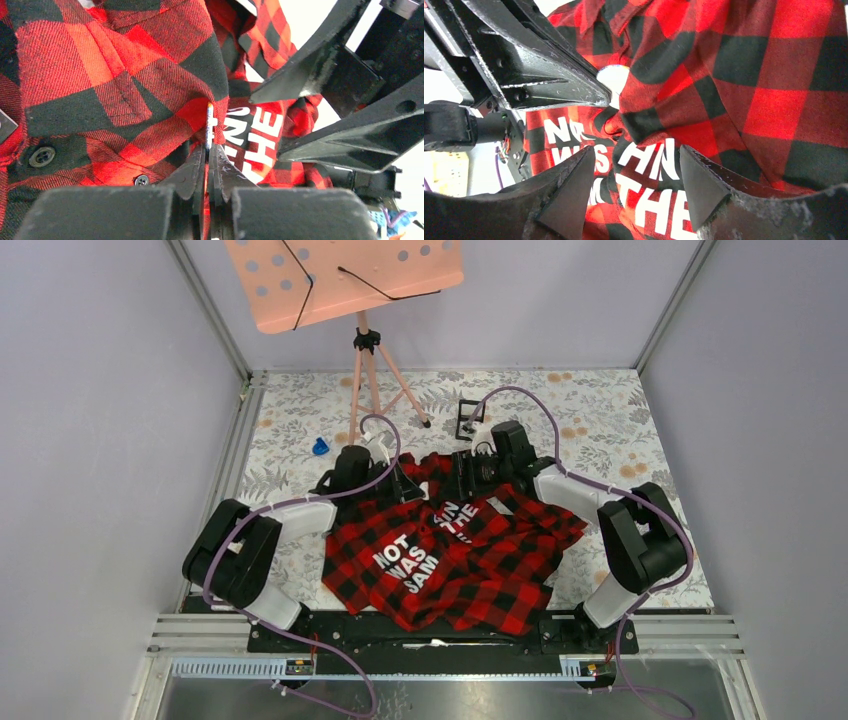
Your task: Pin the brooch onto the clothing
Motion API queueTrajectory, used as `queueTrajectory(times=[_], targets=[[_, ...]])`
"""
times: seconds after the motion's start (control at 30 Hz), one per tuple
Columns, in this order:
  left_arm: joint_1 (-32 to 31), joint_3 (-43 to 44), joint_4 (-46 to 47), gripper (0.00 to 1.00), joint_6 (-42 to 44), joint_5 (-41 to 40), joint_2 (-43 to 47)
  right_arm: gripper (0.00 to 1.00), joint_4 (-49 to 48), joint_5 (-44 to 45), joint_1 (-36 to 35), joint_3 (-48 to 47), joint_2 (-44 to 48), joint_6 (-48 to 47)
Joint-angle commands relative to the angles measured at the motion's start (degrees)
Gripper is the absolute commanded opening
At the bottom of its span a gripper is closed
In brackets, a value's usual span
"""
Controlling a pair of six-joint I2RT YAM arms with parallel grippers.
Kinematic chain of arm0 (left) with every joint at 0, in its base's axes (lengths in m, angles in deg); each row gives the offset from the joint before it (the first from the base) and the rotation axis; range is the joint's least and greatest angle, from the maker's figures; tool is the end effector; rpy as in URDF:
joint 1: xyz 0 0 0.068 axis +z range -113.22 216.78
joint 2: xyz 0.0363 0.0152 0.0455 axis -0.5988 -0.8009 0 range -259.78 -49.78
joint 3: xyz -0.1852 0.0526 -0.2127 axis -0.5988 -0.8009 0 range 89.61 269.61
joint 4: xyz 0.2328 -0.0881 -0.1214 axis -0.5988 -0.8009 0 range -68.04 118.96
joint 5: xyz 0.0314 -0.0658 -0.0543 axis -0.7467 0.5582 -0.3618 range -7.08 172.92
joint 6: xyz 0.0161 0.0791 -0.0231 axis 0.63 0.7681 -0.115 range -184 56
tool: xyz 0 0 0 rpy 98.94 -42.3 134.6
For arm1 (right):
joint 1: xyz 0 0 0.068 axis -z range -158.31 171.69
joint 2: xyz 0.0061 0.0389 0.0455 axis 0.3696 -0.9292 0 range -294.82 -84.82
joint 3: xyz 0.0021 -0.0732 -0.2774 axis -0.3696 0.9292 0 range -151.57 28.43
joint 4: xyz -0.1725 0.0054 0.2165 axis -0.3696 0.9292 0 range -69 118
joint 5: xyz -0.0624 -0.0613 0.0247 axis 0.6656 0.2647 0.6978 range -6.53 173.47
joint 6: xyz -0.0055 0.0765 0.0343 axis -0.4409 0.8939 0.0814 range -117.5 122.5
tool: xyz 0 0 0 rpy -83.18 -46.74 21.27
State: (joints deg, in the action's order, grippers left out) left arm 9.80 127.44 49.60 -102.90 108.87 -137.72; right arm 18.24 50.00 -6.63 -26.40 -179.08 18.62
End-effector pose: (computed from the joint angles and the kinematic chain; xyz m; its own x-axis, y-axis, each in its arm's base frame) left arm 0.2934 -0.1854 0.1608 -0.8106 -0.2208 -0.5424 0.3065 0.6292 -0.7143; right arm 0.3235 0.2204 0.1907 -0.7230 -0.1267 -0.6792 -0.6085 0.5823 0.5391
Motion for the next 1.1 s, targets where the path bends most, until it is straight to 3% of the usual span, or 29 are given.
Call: queueTrajectory(times=[0.0,0.23,0.47,1.07], targets=[[1.05,-0.56,4.99,0.0,2.12,10.26,2.7,0.7,-8.1,-6.31,0.01,1.07,1.44,0.22],[2.19,-1.52,7.99,0.0,-0.27,13.02,2.63,0.67,-9.87,-10.2,0.01,1.89,0.15,0.74],[2.77,-2.08,10.18,0.0,-2.28,14.61,2.69,0.55,-11.48,-12.6,0.01,2.09,-2.22,1.78],[2.9,-2.48,12.65,0.0,-3.48,17.35,1.81,0.39,-12.78,-14.45,0.01,-0.21,-6.5,3.94]])
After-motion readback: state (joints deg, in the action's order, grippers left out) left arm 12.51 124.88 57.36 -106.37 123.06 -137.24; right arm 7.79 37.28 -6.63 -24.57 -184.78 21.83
